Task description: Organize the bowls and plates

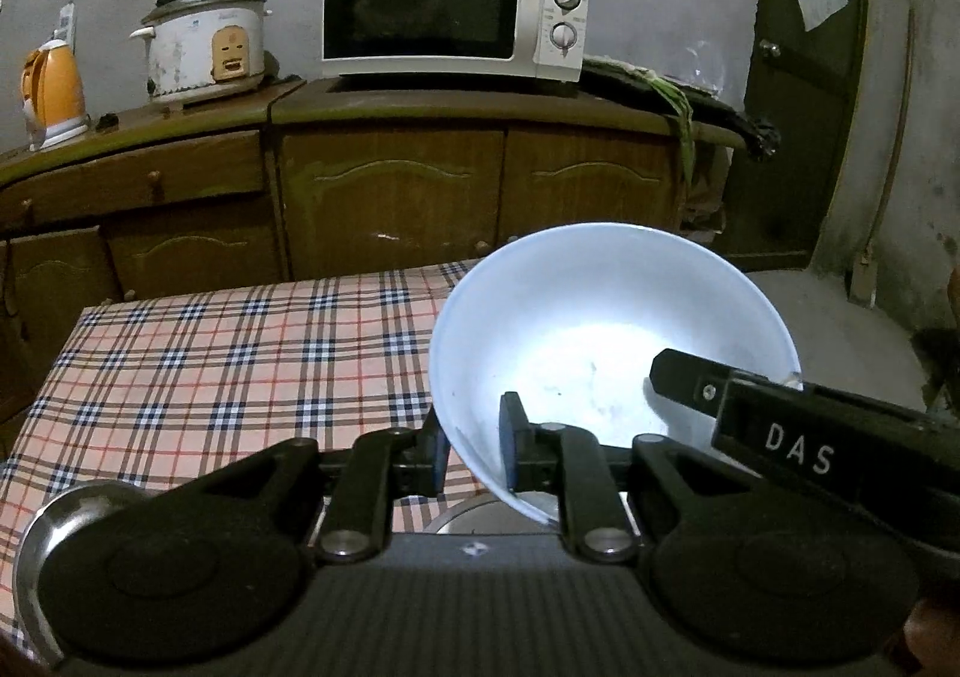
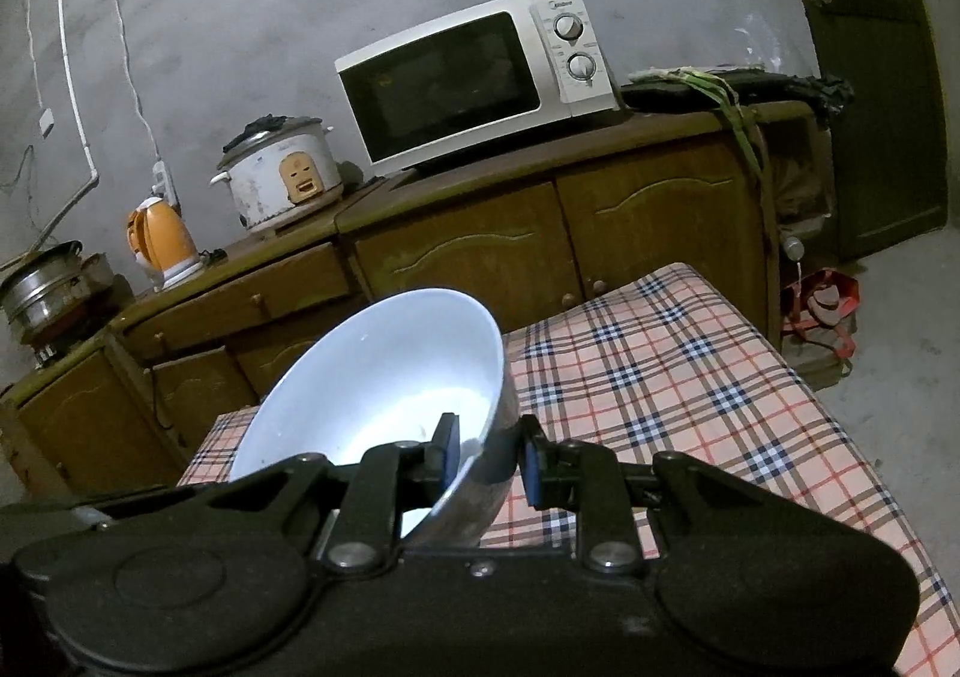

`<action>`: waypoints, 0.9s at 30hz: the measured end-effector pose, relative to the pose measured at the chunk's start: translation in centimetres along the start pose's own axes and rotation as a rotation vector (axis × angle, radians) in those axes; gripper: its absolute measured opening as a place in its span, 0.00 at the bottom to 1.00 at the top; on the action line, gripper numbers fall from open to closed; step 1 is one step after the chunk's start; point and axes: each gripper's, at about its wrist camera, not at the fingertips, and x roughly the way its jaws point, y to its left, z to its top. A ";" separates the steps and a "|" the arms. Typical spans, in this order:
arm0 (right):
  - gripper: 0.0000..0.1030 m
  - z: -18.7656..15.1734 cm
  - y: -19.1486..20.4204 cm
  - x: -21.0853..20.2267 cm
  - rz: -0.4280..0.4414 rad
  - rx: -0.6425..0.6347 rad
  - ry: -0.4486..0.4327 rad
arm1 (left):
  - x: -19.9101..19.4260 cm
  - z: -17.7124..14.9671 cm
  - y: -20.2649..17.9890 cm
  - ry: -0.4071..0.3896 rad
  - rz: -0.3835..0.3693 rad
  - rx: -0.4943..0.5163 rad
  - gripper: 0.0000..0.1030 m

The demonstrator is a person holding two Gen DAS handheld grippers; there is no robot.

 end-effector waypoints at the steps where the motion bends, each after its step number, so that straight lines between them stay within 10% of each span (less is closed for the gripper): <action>1: 0.27 -0.1 0.0 0.0 0.000 0.001 0.002 | 0.0 -0.1 0.0 0.002 -0.001 -0.001 0.17; 27: 0.27 -3.4 -0.1 0.6 -0.004 0.009 0.065 | 0.5 -2.9 0.6 0.077 0.005 -0.010 0.18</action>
